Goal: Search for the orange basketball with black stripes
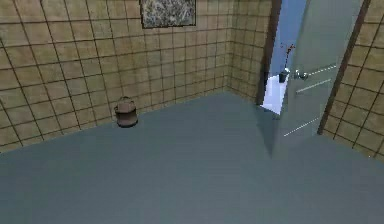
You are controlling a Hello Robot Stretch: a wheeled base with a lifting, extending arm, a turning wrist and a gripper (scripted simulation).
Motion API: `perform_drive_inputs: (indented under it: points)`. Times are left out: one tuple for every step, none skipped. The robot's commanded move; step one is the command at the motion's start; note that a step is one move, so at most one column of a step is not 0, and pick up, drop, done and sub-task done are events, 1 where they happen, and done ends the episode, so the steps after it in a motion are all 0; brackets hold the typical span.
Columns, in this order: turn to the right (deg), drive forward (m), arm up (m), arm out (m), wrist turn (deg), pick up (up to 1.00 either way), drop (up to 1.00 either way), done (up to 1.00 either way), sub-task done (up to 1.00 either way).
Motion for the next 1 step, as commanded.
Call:
perform_drive_inputs:
  points:
    - [0.0, 1.0, 0.0, 0.0, 0.0, 0.0, 0.0, 0.0, 0.0]
